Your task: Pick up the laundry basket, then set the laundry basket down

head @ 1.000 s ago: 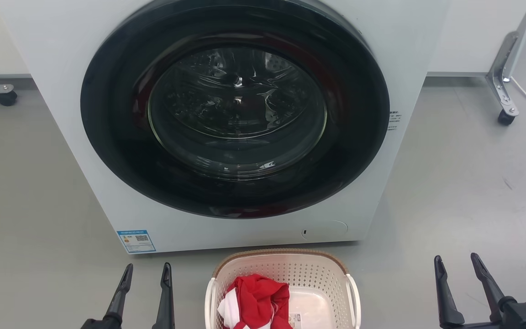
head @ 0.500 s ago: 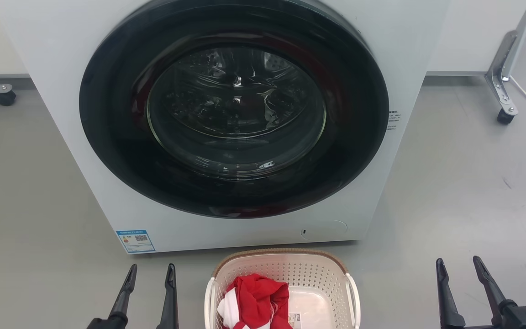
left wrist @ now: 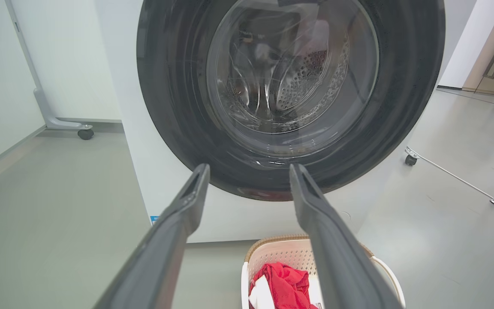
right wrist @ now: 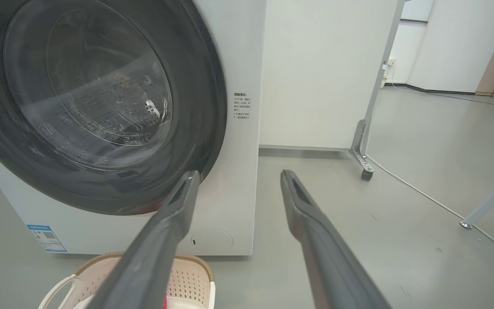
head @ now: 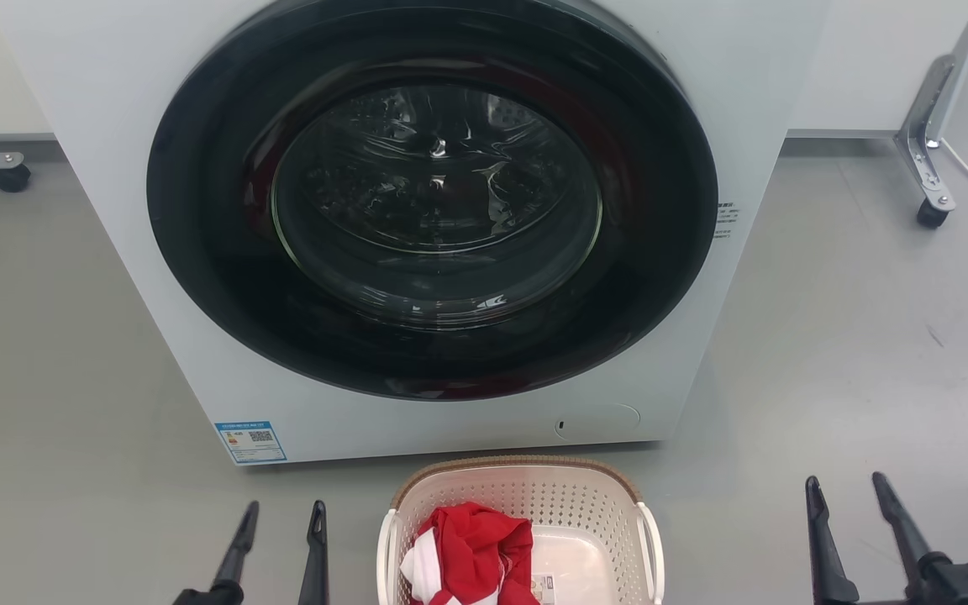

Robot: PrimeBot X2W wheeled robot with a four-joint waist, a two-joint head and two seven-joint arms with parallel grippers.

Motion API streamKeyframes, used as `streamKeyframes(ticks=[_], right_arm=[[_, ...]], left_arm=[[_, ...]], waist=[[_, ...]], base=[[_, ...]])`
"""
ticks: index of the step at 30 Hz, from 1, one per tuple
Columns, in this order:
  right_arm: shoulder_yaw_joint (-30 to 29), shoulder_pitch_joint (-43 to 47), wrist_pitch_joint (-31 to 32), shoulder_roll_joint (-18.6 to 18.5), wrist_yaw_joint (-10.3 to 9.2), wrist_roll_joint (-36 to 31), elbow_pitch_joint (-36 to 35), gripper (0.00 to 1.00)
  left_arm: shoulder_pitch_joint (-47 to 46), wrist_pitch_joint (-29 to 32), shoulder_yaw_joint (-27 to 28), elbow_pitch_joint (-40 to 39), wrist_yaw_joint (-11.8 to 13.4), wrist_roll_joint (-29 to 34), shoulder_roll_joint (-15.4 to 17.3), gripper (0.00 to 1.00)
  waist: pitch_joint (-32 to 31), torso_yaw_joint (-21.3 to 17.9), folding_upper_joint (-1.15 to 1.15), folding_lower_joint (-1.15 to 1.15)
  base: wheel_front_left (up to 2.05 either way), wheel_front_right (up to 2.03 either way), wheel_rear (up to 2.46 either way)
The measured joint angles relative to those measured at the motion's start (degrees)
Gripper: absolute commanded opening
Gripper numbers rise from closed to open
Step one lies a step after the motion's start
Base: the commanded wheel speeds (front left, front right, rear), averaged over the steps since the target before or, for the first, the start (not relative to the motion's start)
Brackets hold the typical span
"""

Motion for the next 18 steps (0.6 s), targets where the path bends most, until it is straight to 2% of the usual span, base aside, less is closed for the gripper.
streamKeyframes(ticks=[10,18], right_arm=[[-0.14,0.88,0.85,1.67,0.63,1.91,3.38,0.00],[-1.79,0.24,2.89,2.50,1.69,8.84,4.14,0.00]], left_arm=[[0.93,0.56,0.56,3.26,-0.64,-1.72,-0.24,0.00],[0.63,2.20,2.26,3.99,-1.66,-8.70,-0.64,0.00]], waist=[[0.03,-0.04,0.00,0.00],[0.05,-0.11,0.00,0.00]], base=[[0.00,0.00,0.00],[0.00,0.00,0.00]])
